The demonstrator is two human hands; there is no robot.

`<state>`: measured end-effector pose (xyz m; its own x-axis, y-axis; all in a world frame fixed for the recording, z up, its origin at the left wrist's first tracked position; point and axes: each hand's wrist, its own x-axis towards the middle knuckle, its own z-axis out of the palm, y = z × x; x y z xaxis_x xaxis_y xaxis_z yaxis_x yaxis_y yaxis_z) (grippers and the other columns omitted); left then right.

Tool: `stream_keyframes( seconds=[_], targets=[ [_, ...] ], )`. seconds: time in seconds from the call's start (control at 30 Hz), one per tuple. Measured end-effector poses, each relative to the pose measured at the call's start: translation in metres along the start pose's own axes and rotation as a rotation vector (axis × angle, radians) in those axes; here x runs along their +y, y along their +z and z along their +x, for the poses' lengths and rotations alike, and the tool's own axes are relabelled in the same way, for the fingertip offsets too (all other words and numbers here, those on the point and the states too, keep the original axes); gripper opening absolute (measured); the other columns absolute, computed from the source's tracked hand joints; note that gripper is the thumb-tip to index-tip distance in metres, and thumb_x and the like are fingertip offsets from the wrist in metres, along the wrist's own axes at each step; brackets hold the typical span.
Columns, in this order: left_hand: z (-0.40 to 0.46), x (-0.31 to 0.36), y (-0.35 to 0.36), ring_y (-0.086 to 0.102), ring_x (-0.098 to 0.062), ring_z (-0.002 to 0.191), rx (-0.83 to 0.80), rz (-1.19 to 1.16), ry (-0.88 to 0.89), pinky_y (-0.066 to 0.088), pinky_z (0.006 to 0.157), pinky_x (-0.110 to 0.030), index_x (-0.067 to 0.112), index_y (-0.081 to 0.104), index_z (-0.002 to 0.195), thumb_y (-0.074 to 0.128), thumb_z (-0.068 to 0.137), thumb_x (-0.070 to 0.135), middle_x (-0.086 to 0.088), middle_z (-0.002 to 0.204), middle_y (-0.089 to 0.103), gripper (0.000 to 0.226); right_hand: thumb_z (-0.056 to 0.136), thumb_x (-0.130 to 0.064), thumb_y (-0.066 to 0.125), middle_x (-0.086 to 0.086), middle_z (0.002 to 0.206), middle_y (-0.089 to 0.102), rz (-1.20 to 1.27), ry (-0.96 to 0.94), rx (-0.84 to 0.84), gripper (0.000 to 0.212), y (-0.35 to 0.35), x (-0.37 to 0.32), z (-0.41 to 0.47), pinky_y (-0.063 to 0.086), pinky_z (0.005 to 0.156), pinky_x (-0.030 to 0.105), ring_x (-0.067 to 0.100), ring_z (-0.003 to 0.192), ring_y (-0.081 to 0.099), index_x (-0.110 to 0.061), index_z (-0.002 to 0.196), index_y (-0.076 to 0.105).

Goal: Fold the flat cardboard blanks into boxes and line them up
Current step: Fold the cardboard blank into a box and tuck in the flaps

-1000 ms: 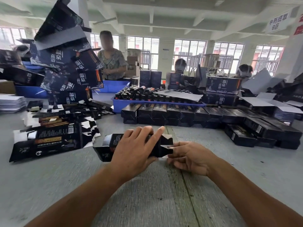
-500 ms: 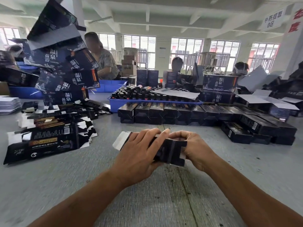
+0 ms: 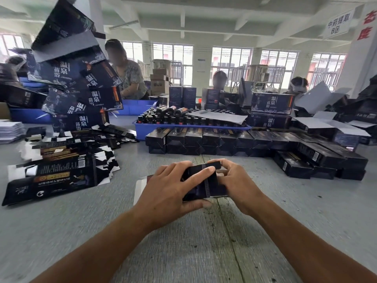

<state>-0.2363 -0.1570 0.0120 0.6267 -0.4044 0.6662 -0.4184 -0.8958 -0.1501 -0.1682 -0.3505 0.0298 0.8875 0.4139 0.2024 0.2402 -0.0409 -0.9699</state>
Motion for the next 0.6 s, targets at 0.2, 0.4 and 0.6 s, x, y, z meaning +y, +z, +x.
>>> stream_keyframes(
  seconds=[0.2, 0.4, 0.6],
  targets=[
    [-0.001, -0.007, -0.005, 0.057, -0.028, 0.120, -0.048, -0.031, -0.113, 0.048, 0.099, -0.046, 0.046, 0.019, 0.150, 0.032, 0.092, 0.071, -0.012, 0.141, 0.050, 0.064, 0.093, -0.012, 0.069, 0.002, 0.090, 0.076, -0.147, -0.152, 0.190, 0.016, 0.008, -0.003, 0.001, 0.055, 0.054, 0.023, 0.016, 0.073, 0.075, -0.018, 0.094, 0.055],
    [-0.001, -0.007, -0.007, 0.056, -0.028, 0.119, -0.053, -0.083, -0.135, 0.052, 0.095, -0.049, 0.045, 0.030, 0.146, 0.041, 0.090, 0.068, -0.009, 0.140, 0.049, 0.062, 0.098, -0.011, 0.062, -0.005, 0.101, 0.074, -0.252, -0.245, 0.115, 0.033, 0.009, -0.004, -0.003, 0.063, 0.065, 0.035, 0.013, 0.081, 0.074, -0.039, 0.116, 0.065],
    [-0.002, -0.014, -0.011, 0.054, -0.026, 0.120, -0.026, -0.136, -0.177, 0.046, 0.099, -0.042, 0.040, 0.046, 0.142, 0.054, 0.086, 0.064, -0.004, 0.139, 0.048, 0.061, 0.099, -0.016, 0.061, -0.010, 0.104, 0.068, -0.329, -0.333, 0.097, 0.042, 0.013, -0.003, -0.006, 0.057, 0.062, 0.022, 0.008, 0.080, 0.070, -0.043, 0.131, 0.058]
  ],
)
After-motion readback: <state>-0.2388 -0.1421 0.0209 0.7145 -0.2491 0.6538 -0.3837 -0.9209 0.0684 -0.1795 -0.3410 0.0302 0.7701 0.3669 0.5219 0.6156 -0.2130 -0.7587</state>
